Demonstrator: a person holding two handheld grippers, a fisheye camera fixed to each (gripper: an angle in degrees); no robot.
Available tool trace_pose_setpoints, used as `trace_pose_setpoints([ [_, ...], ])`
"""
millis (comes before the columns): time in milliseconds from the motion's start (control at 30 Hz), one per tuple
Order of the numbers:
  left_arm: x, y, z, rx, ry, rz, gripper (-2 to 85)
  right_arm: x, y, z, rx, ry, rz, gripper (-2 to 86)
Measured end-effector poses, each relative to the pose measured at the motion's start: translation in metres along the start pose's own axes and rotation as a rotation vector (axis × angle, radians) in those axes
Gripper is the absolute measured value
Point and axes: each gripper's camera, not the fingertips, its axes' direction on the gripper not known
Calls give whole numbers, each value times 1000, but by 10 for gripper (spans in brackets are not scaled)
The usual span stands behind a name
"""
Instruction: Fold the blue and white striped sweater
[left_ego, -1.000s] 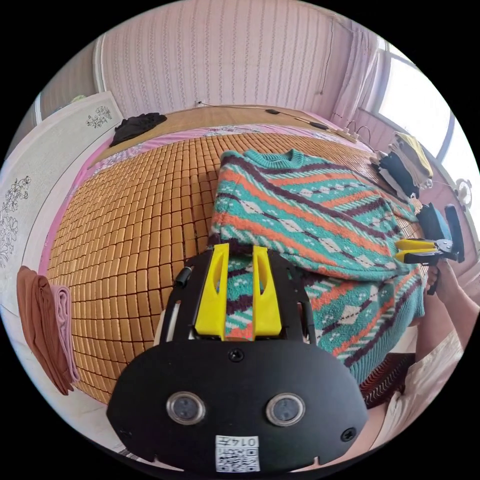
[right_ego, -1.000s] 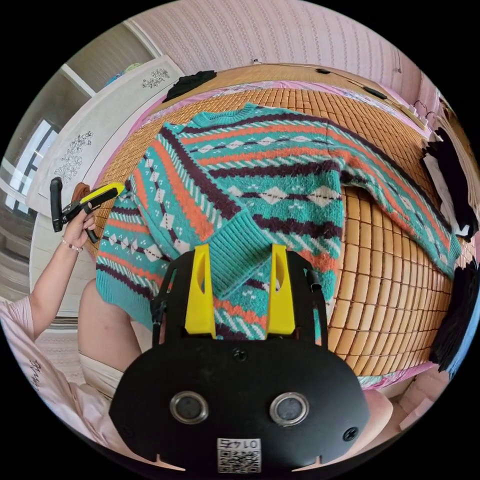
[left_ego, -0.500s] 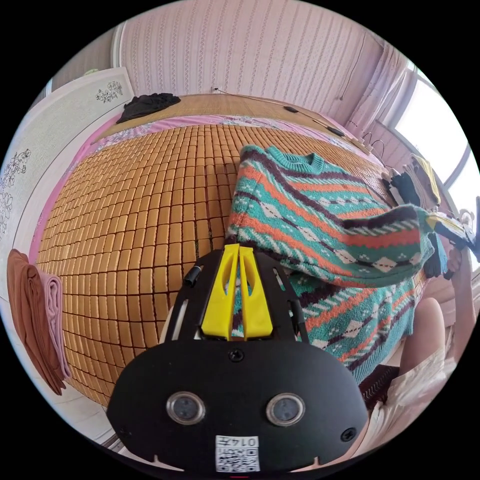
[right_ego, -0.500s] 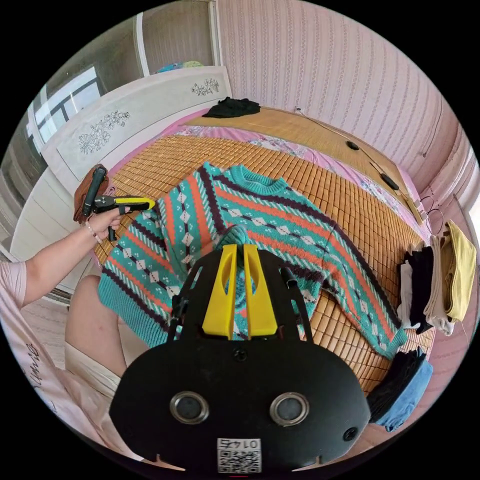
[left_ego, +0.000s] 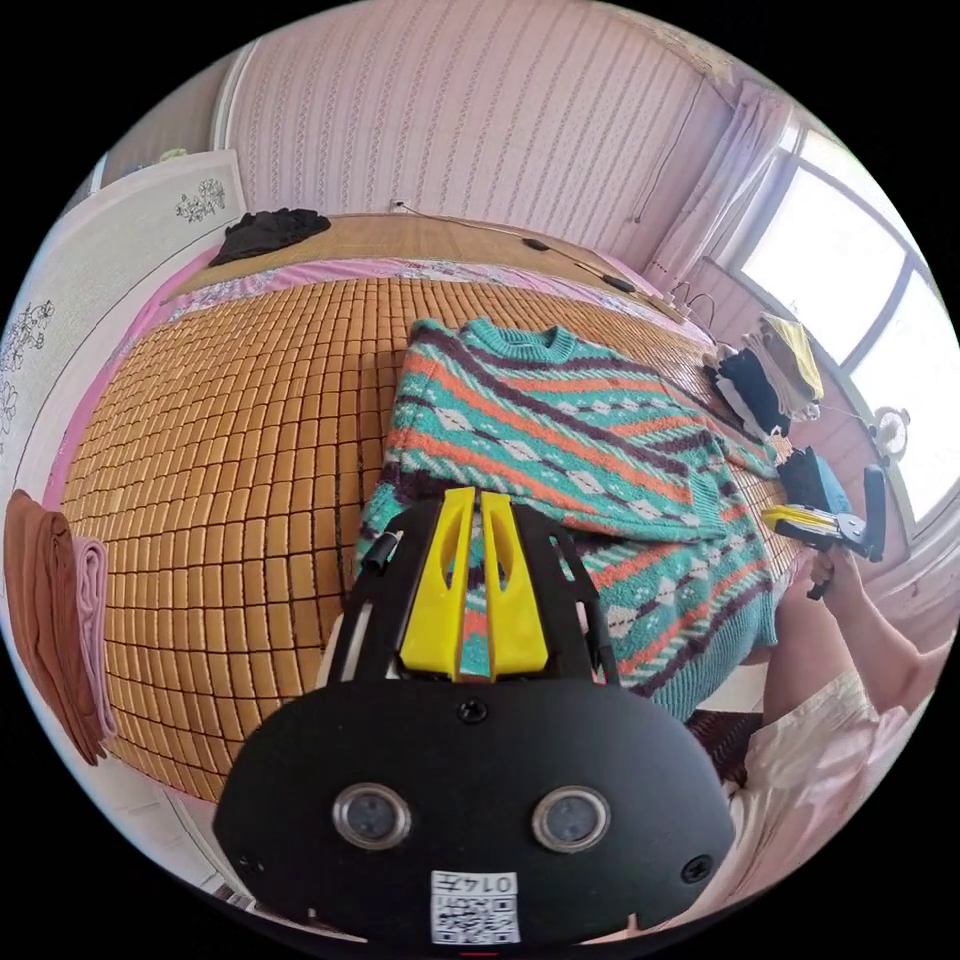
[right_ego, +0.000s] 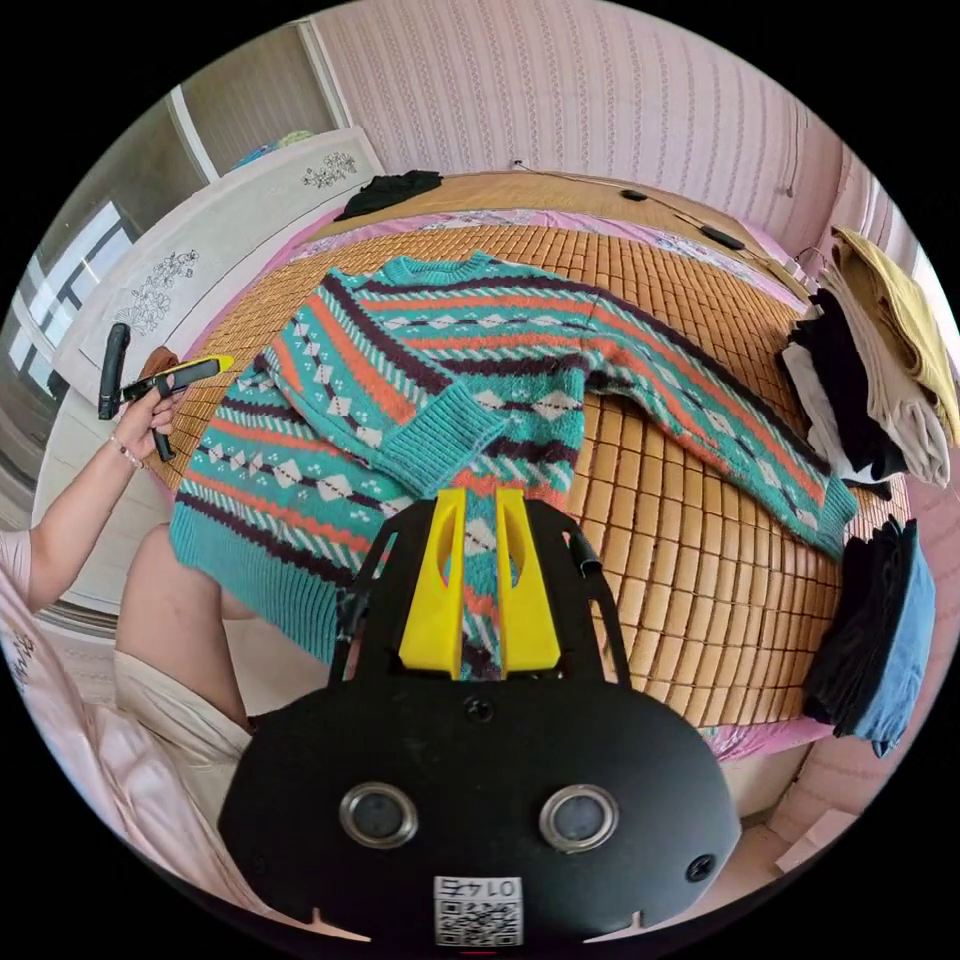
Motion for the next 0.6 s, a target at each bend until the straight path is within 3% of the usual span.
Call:
trace_pose_setpoints([
  [133,70,8,26,-44,66,152,30,58,30,-26,48,-9,142,106],
  [300,159,-3,63,-87,139,336,41,153,59,-78,221,174,346,134],
  [600,319,-28,148,-229,205,647,62,280,57,-69,221,331,384,161],
])
